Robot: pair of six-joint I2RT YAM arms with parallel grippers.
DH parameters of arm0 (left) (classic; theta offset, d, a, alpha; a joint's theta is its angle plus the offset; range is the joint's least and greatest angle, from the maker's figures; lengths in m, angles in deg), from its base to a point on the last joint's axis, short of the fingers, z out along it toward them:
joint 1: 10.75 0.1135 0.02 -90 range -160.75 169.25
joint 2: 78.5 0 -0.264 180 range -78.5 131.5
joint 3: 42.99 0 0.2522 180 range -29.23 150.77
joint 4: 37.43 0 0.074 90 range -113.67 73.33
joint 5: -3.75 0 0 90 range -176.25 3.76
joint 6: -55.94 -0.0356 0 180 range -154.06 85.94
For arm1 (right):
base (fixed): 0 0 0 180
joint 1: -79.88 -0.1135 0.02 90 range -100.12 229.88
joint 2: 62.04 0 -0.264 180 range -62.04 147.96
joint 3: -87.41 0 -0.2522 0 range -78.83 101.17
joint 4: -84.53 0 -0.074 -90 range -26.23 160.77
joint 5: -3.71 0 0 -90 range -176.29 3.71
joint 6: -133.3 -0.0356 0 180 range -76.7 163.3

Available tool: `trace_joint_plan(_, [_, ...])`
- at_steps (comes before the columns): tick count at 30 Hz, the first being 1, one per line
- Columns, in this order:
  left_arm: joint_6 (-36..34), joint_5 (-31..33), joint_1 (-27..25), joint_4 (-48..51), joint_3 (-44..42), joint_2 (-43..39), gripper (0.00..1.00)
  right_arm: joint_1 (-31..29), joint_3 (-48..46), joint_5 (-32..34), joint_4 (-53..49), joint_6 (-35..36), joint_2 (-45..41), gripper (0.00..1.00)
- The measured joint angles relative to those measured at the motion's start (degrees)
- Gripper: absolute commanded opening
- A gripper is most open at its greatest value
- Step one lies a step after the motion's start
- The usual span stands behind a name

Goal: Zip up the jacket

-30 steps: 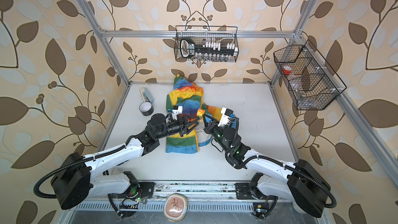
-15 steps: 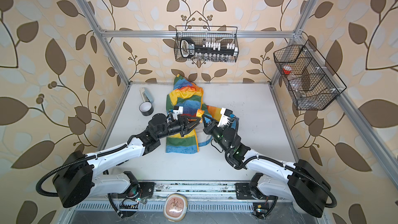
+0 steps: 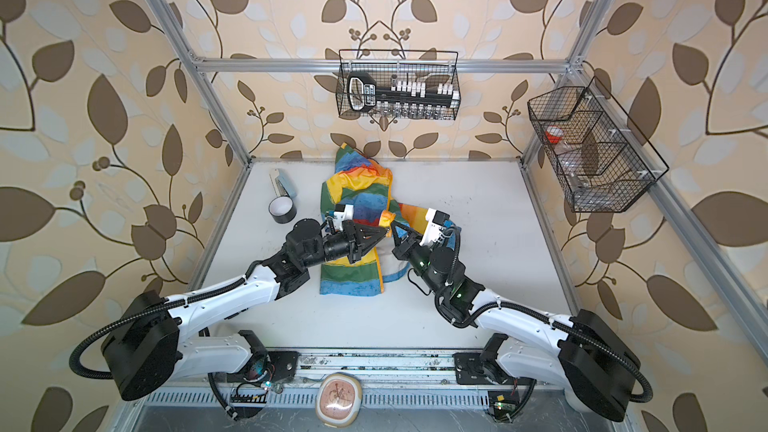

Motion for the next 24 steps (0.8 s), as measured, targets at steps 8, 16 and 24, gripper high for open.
trace_joint_plan(8, [0.02, 0.0, 0.0, -0.15, 0.0, 0.31, 0.17, -0.31, 0.0, 0.48, -0.52, 0.79, 0.0, 0.0])
trace_joint_plan(16, [0.13, 0.0, 0.0, -0.26, 0.0, 0.39, 0.1, -0.44, 0.0, 0.81, -0.55, 1.38, 0.0, 0.0])
trace_joint_plan(24, [0.17, -0.07, 0.0, -0.44, 0.0, 1.01, 0.0, -0.7, 0.0, 1.07, -0.57, 1.64, -0.09, 0.0])
